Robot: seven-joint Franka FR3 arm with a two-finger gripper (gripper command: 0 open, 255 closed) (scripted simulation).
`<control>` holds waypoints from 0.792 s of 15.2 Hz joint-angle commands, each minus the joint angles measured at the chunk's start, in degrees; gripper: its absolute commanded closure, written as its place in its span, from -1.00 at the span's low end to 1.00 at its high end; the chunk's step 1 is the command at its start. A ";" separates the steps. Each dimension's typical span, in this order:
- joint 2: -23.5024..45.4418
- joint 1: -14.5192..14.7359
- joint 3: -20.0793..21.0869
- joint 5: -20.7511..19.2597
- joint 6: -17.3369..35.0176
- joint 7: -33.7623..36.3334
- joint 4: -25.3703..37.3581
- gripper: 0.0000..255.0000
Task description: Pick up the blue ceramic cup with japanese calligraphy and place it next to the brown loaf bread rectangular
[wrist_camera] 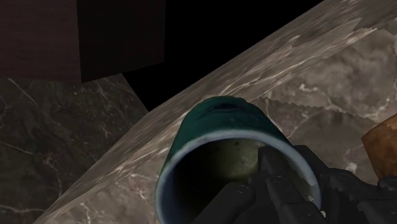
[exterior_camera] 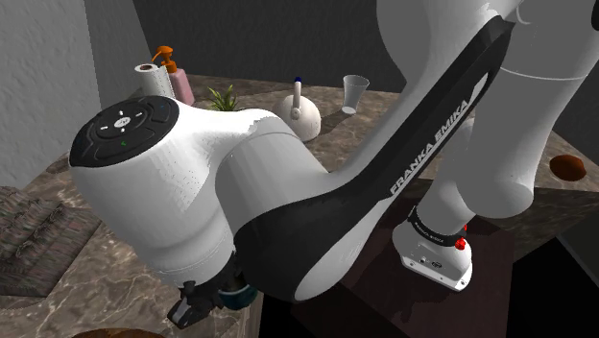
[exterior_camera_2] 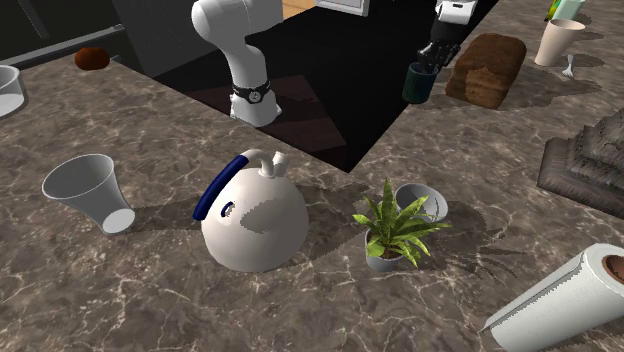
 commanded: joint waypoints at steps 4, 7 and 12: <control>0.01 0.01 0.00 -0.02 0.01 0.01 0.02 -1.00; 0.01 0.01 0.00 -0.02 0.01 0.01 0.02 -1.00; -4.07 -0.87 0.73 3.71 -6.66 -2.59 3.89 -1.00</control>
